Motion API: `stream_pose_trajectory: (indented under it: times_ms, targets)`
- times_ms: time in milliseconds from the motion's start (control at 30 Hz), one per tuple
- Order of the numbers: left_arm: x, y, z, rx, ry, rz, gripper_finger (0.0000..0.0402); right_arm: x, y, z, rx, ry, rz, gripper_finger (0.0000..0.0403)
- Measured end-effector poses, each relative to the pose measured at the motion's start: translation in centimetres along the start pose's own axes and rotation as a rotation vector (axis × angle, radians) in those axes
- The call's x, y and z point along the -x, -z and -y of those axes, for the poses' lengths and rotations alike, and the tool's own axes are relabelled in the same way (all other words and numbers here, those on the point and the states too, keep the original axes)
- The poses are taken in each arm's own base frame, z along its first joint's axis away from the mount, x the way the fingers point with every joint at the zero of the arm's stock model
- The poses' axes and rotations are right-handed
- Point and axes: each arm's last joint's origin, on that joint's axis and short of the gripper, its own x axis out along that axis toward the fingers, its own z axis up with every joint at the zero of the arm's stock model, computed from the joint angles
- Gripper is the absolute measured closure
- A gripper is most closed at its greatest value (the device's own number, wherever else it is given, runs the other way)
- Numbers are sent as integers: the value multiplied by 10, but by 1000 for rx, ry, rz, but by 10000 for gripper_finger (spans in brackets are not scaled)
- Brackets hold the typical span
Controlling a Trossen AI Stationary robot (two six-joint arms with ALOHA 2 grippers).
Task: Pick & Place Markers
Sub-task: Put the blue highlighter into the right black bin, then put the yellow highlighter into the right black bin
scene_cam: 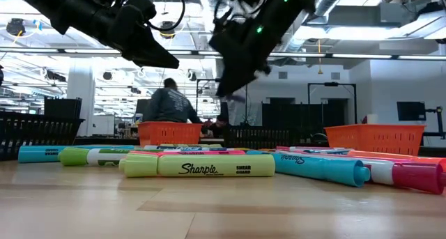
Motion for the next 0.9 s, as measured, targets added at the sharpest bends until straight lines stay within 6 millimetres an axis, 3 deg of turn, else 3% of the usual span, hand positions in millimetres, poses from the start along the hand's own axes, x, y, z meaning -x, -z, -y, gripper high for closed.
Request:
stream_pose_trajectory:
  times_ms: [167,300,433,733,900]
  targets:
    - [0,0,0,3,0,0,280,15,0,29,12,92,-72,377]
    - [0,0,0,4,0,0,280,7,10,45,-50,131,-163,352]
    - [0,0,0,4,0,0,280,-14,29,50,-45,135,-277,340]
    - [0,0,0,3,1,-3,280,-24,23,52,-56,111,-235,323]
    - [0,1,0,2,1,-7,280,-15,8,29,23,-36,-141,301]
